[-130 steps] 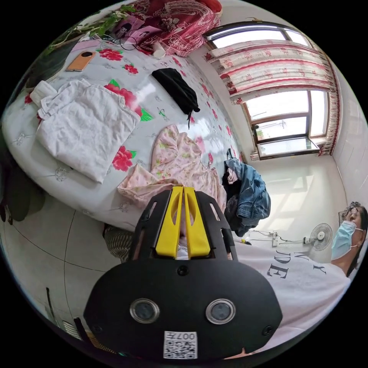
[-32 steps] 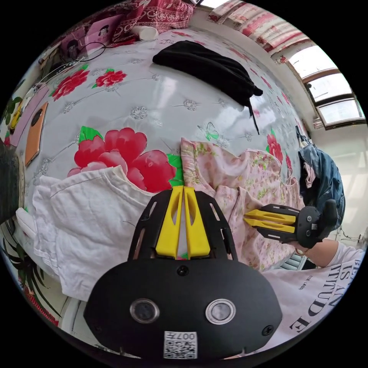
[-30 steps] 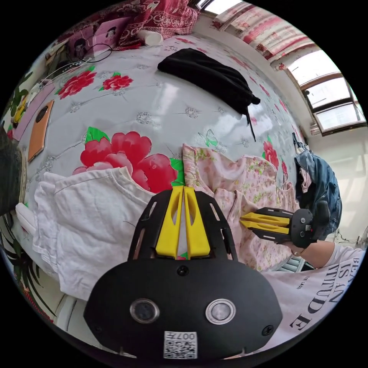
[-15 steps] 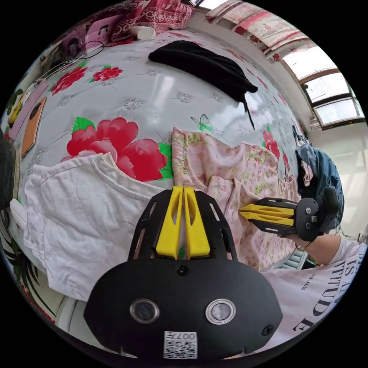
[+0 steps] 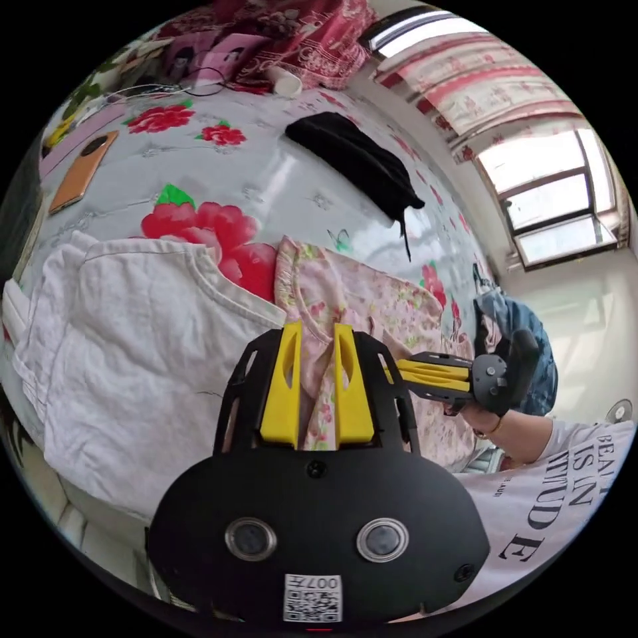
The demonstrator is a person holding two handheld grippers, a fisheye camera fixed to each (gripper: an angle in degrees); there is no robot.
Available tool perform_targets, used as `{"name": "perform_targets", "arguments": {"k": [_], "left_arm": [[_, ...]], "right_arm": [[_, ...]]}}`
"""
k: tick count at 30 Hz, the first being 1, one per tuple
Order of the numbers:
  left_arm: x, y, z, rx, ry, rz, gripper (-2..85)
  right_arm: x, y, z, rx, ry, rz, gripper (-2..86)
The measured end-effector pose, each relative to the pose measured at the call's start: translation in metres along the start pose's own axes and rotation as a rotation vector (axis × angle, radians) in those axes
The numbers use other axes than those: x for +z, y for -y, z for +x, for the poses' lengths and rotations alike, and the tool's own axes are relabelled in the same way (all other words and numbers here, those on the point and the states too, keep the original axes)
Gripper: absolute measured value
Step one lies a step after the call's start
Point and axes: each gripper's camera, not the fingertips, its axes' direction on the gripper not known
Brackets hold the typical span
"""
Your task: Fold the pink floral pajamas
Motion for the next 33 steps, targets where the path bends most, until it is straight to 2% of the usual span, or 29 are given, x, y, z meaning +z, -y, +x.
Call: {"name": "perform_targets", "arguments": {"k": [1,3,8,16,21,23,26,28,29,31,33], "left_arm": [[0.013,0.002,0.008,0.017,0.075,-0.045,5.9],[0.011,-0.001,0.014,0.034,0.169,0.009,2.9],[-0.005,-0.010,-0.018,-0.053,0.067,0.039,-0.7],[-0.029,-0.078,-0.111,-0.365,-0.450,0.271,-1.0],[-0.018,-0.091,-0.118,-0.378,-0.547,0.307,-1.0],[-0.022,-0.084,-0.103,-0.307,-0.529,0.304,-1.0],[-0.043,-0.064,-0.043,0.006,-0.403,0.291,-1.0],[-0.056,-0.053,0.026,0.326,-0.285,0.241,-1.0],[-0.055,-0.051,0.043,0.400,-0.253,0.216,-1.0],[-0.035,-0.050,0.107,0.658,-0.147,0.046,-1.0],[-0.003,-0.054,0.138,0.758,-0.034,-0.091,-0.9]], "right_arm": [[0.001,0.000,-0.001,-0.003,-0.002,-0.005,-0.1],[0.006,0.000,-0.003,-0.004,-0.010,-0.027,-0.1],[0.011,-0.004,-0.001,0.003,-0.013,-0.043,0.0],[0.015,-0.004,-0.001,0.017,-0.008,-0.031,0.0],[0.017,-0.001,-0.003,0.017,-0.008,-0.042,0.1],[0.015,-0.002,-0.005,0.017,-0.007,-0.035,0.1],[0.012,-0.005,-0.009,0.014,-0.019,-0.011,0.2],[0.010,-0.006,-0.011,0.016,-0.013,-0.006,0.2],[0.007,-0.008,-0.013,0.018,-0.009,-0.004,0.2],[0.001,-0.014,-0.015,0.023,-0.007,0.017,0.2],[-0.011,-0.030,-0.015,0.047,0.003,0.046,0.3]]}}
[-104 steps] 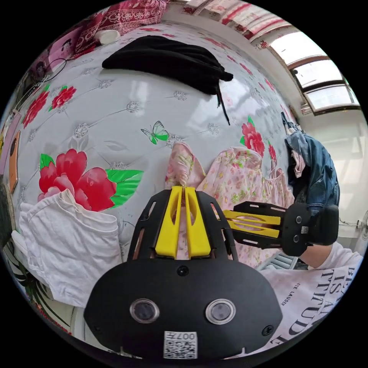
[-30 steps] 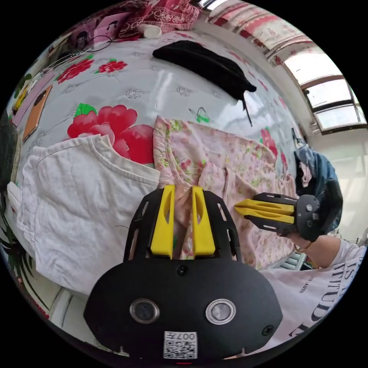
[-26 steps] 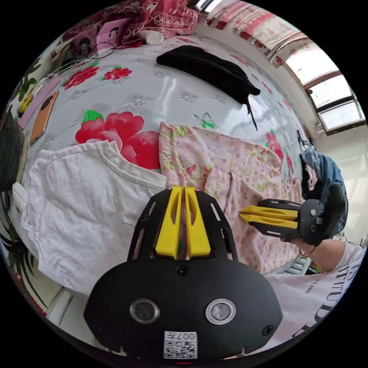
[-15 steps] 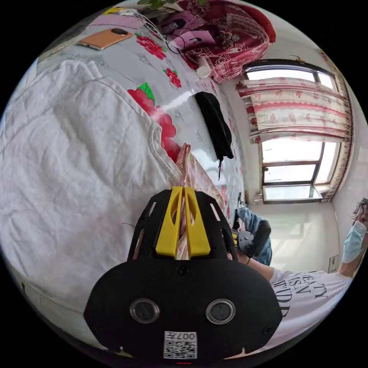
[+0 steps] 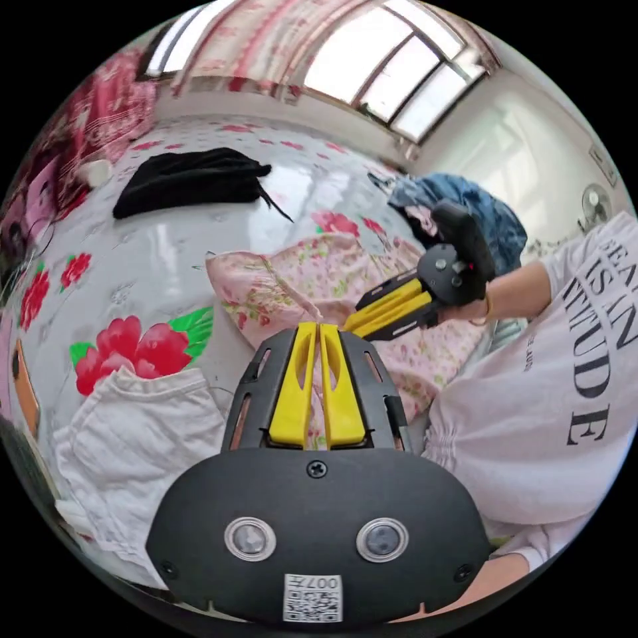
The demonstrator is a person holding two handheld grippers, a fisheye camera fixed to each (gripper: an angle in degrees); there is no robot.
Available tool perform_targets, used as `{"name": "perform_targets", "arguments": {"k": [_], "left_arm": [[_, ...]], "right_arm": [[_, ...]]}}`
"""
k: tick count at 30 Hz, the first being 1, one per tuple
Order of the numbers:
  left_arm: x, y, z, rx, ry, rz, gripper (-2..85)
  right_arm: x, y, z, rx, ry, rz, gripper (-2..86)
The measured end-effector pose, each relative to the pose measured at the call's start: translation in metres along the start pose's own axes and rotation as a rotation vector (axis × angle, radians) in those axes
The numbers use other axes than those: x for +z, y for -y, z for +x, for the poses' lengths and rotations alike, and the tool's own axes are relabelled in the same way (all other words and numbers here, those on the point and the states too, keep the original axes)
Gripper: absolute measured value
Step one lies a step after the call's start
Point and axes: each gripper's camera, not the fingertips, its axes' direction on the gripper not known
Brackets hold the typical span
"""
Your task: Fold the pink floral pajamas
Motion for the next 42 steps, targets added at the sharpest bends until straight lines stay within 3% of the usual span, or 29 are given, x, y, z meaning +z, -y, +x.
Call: {"name": "perform_targets", "arguments": {"k": [3,4,10,18,23,31,37,42], "left_arm": [[0.053,0.011,0.023,0.052,0.081,-0.191,-0.8],[0.050,0.013,0.028,0.050,0.058,-0.127,-0.6],[0.048,0.025,0.051,-0.012,0.068,-0.140,3.4],[0.009,0.046,0.101,-0.113,0.209,0.007,5.7],[0.009,0.093,0.152,-0.024,0.204,0.031,5.3],[0.070,0.198,0.255,0.183,-0.048,-0.056,6.1],[0.151,0.262,0.314,0.364,-0.024,-0.220,7.0],[0.177,0.288,0.333,0.433,-0.001,-0.271,6.6]], "right_arm": [[-0.016,-0.028,0.005,0.057,0.006,0.025,0.5],[-0.019,-0.034,0.006,0.072,0.004,0.029,0.6],[-0.073,-0.127,0.029,0.335,-0.034,0.143,1.9],[-0.155,-0.372,0.047,1.043,-0.335,0.287,4.6],[-0.151,-0.471,0.048,1.298,-0.374,0.325,6.1],[-0.155,-0.448,0.095,1.172,-0.431,0.347,7.0],[-0.102,-0.413,0.144,1.036,-0.296,0.029,3.7],[-0.138,-0.413,0.087,1.004,-0.647,0.037,0.3]]}}
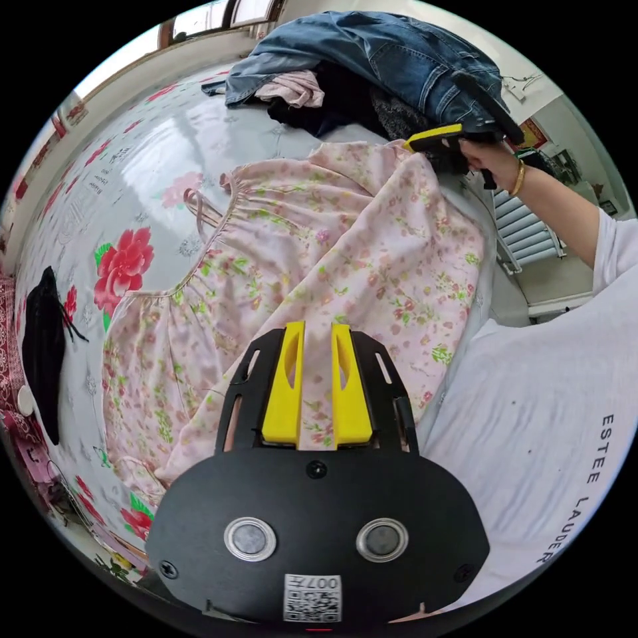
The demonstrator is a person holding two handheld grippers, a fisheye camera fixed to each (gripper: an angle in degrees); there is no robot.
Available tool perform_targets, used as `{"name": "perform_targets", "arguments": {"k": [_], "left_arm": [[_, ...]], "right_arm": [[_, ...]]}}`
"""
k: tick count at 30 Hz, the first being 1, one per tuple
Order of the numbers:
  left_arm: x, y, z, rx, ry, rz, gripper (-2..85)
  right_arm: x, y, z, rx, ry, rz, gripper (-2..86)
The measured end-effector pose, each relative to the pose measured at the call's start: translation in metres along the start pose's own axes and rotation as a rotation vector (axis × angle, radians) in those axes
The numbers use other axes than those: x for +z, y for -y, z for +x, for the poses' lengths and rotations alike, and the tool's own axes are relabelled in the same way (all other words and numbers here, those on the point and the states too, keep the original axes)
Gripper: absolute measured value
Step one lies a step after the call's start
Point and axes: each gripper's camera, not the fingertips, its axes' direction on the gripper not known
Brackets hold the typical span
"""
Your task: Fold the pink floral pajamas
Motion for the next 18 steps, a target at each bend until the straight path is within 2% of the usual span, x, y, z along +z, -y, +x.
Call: {"name": "perform_targets", "arguments": {"k": [3,7,10,12,14,16,18], "left_arm": [[-0.009,0.032,0.006,0.037,-0.056,0.057,6.7],[-0.010,0.099,0.028,0.145,-0.126,0.078,7.9],[-0.009,0.130,0.045,0.205,-0.130,0.077,8.1],[-0.009,0.132,0.049,0.212,-0.104,0.073,8.0],[-0.009,0.122,0.048,0.198,-0.095,0.061,7.8],[-0.011,0.093,0.035,0.130,-0.082,0.040,7.6],[-0.018,0.063,0.021,0.048,-0.067,0.037,7.2]], "right_arm": [[-0.017,-0.034,-0.015,-0.037,-0.154,0.072,-0.1],[-0.021,-0.050,-0.013,0.035,-0.142,0.105,-0.2],[-0.034,-0.057,0.005,0.132,0.010,0.166,-0.3],[-0.040,-0.065,0.021,0.209,0.170,0.201,-0.3],[-0.045,-0.071,0.027,0.234,0.241,0.226,-0.3],[-0.054,-0.074,0.026,0.213,0.296,0.254,-0.3],[-0.071,-0.072,0.005,0.064,0.339,0.286,-0.2]]}}
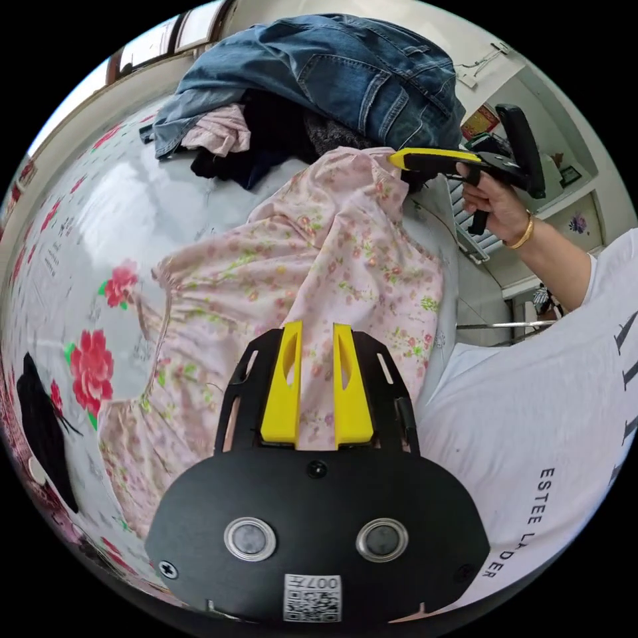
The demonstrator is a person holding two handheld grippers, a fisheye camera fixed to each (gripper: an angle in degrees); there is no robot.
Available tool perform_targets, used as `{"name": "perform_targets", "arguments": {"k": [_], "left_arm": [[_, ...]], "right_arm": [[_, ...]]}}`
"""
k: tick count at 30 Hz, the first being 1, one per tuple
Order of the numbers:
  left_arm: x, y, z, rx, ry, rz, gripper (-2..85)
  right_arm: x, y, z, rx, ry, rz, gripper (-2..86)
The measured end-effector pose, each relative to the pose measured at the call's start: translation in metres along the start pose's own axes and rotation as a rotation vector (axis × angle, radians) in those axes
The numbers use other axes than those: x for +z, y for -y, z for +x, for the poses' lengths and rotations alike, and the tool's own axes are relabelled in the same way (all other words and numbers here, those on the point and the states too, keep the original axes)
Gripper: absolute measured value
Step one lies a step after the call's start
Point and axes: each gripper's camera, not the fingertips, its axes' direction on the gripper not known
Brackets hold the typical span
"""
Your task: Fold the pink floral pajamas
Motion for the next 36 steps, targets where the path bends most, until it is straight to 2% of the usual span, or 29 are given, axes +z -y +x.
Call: {"name": "perform_targets", "arguments": {"k": [4,7,9,11,13,15,18,22,24,26,27,28,32,35,36], "left_arm": [[-0.032,-0.084,-0.031,-0.254,0.055,0.025,6.7],[-0.059,-0.145,-0.059,-0.488,0.060,0.091,6.6],[-0.075,-0.181,-0.077,-0.623,0.067,0.140,6.6],[-0.092,-0.212,-0.096,-0.730,0.091,0.180,6.6],[-0.118,-0.242,-0.121,-0.807,0.150,0.227,6.6],[-0.134,-0.253,-0.144,-0.823,0.205,0.235,6.7],[-0.146,-0.248,-0.190,-0.813,0.257,0.211,7.5],[-0.128,-0.212,-0.245,-0.729,0.221,0.181,8.8],[-0.110,-0.195,-0.257,-0.678,0.187,0.160,9.6],[-0.086,-0.176,-0.259,-0.623,0.162,0.078,10.7],[-0.067,-0.166,-0.258,-0.596,0.182,-0.017,10.9],[-0.059,-0.159,-0.248,-0.548,0.268,-0.050,10.6],[-0.053,-0.153,-0.227,-0.470,0.335,-0.038,0.6],[-0.062,-0.159,-0.219,-0.450,0.312,-0.031,-0.6],[-0.078,-0.169,-0.211,-0.455,0.309,0.031,-0.8]], "right_arm": [[0.013,0.008,-0.063,-0.270,0.098,-0.082,0.0],[0.064,0.002,-0.110,-0.410,0.150,-0.253,0.6],[0.109,-0.007,-0.138,-0.493,0.155,-0.453,1.7],[0.117,-0.007,-0.151,-0.549,0.162,-0.504,2.5],[0.104,0.004,-0.153,-0.564,0.151,-0.430,3.2],[0.087,0.034,-0.137,-0.504,0.120,-0.305,3.9],[0.093,0.085,-0.102,-0.368,0.074,-0.233,5.1],[0.135,0.142,-0.070,-0.270,0.036,-0.263,6.9],[0.176,0.164,-0.063,-0.262,0.048,-0.371,7.7],[0.205,0.168,-0.066,-0.292,0.047,-0.475,7.7],[0.221,0.168,-0.071,-0.315,0.055,-0.537,7.2],[0.224,0.167,-0.073,-0.318,0.038,-0.547,6.9],[0.216,0.170,-0.083,-0.358,0.012,-0.501,1.7],[0.196,0.170,-0.088,-0.399,0.008,-0.441,0.4],[0.179,0.171,-0.088,-0.405,0.018,-0.403,0.2]]}}
